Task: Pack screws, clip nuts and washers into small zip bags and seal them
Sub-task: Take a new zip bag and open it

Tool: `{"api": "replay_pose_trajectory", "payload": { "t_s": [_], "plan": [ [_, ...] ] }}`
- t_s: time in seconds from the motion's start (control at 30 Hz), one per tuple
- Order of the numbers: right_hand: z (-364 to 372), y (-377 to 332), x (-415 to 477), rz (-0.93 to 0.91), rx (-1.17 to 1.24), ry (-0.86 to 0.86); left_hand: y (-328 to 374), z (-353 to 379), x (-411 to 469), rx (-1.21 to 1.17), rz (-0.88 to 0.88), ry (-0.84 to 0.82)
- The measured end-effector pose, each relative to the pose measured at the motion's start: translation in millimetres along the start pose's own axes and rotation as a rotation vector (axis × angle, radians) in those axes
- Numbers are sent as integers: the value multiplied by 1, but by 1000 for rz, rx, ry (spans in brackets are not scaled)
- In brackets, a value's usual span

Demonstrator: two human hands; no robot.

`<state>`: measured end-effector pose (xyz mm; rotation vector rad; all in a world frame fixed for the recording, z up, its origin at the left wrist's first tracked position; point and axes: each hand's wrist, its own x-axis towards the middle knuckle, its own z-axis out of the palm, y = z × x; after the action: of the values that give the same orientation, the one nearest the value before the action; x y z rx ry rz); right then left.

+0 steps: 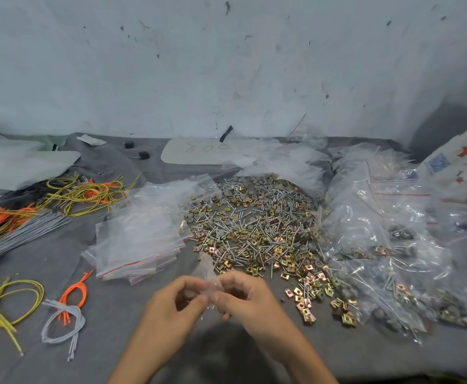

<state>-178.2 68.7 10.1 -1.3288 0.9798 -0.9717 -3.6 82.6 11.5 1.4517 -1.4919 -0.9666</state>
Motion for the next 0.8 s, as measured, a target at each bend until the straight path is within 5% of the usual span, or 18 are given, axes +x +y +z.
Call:
{"api": "replay_pose_trajectory", "payload": {
  "t_s": [0.13,0.33,0.43,0.8],
  "plan": [
    [3,1,3,2,22,51,6,1,-3,167,61,72],
    [9,-3,7,-45,59,49,27,-1,-11,442,424,384],
    [16,-7,11,-60,89,7,29,-1,-14,446,549,410],
    [45,3,24,47,350,-50,18,-7,-18,553,340,316]
  ]
}}
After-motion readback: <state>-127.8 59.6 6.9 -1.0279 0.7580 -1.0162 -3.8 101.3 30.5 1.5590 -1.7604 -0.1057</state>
